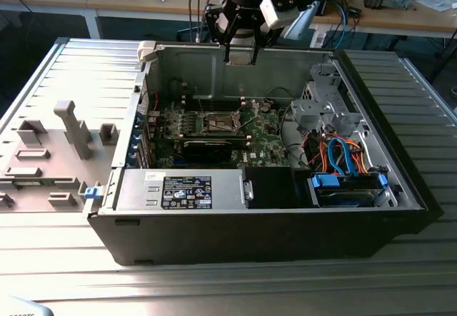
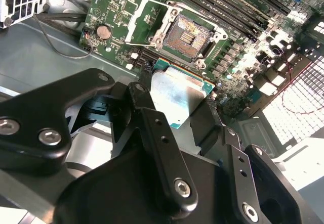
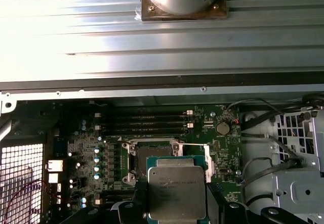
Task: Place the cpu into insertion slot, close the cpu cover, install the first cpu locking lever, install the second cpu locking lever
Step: 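Place the cpu into insertion slot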
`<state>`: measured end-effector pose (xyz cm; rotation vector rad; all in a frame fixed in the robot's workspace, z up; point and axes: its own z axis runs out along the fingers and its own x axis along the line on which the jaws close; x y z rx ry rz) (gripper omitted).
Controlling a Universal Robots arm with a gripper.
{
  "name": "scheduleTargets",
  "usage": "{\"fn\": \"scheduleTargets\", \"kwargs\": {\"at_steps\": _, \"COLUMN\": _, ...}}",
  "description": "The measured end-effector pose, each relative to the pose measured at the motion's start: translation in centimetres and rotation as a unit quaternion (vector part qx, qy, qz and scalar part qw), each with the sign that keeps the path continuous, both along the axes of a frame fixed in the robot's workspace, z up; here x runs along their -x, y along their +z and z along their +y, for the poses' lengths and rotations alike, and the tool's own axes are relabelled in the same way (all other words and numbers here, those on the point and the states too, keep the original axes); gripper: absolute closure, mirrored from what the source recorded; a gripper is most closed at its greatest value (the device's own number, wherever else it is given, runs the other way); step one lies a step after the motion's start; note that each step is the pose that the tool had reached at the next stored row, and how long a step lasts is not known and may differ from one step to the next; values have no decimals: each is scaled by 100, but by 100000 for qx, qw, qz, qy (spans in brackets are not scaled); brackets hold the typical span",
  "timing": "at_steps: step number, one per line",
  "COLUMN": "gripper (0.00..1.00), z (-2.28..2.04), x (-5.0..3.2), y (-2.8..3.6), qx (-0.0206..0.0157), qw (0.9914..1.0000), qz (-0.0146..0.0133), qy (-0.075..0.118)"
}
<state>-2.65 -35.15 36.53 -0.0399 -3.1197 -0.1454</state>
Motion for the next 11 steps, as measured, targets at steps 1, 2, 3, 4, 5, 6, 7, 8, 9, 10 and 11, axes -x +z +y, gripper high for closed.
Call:
{"fn": "scheduleTargets", "kwargs": {"at_steps": 1, "gripper": 45, "z": 0, "x": 1, "y": -2, "qx": 0, "qw": 100000, "qz": -1, "qy": -2}}
{"fn": "scheduleTargets", "kwargs": {"at_steps": 2, "gripper": 45, "z": 0, "x": 1, "y": -4, "qx": -1, "qw": 100000, "qz": 1, "qy": 1}}
{"fn": "scheduleTargets", "kwargs": {"at_steps": 3, "gripper": 45, "z": 0, "x": 1, "y": -4, "qx": -2, "qw": 100000, "qz": -1, "qy": 0}}
{"fn": "scheduleTargets", "kwargs": {"at_steps": 4, "gripper": 45, "z": 0, "x": 1, "y": -4, "qx": -1, "qw": 100000, "qz": -1, "qy": -1}}
{"fn": "scheduleTargets", "kwargs": {"at_steps": 5, "gripper": 45, "z": 0, "x": 1, "y": -4, "qx": -1, "qw": 100000, "qz": 0, "qy": -2}}
{"fn": "scheduleTargets", "kwargs": {"at_steps": 6, "gripper": 45, "z": 0, "x": 1, "y": -4, "qx": -2, "qw": 100000, "qz": -2, "qy": 0}}
{"fn": "scheduleTargets", "kwargs": {"at_steps": 7, "gripper": 45, "z": 0, "x": 1, "y": -4, "qx": -2, "qw": 100000, "qz": -1, "qy": 0}}
{"fn": "scheduleTargets", "kwargs": {"at_steps": 8, "gripper": 45, "z": 0, "x": 1, "y": -5, "qx": -2, "qw": 100000, "qz": 0, "qy": 0}}
{"fn": "scheduleTargets", "kwargs": {"at_steps": 9, "gripper": 45, "z": 0, "x": 1, "y": -5, "qx": 2, "qw": 100000, "qz": 1, "qy": -2}}
{"fn": "scheduleTargets", "kwargs": {"at_steps": 10, "gripper": 45, "z": 0, "x": 1, "y": -5, "qx": -2, "qw": 100000, "qz": -1, "qy": -1}}
{"fn": "scheduleTargets", "kwargs": {"at_steps": 11, "gripper": 45, "z": 0, "x": 1, "y": -6, "qx": 2, "qw": 100000, "qz": -1, "qy": -14}}
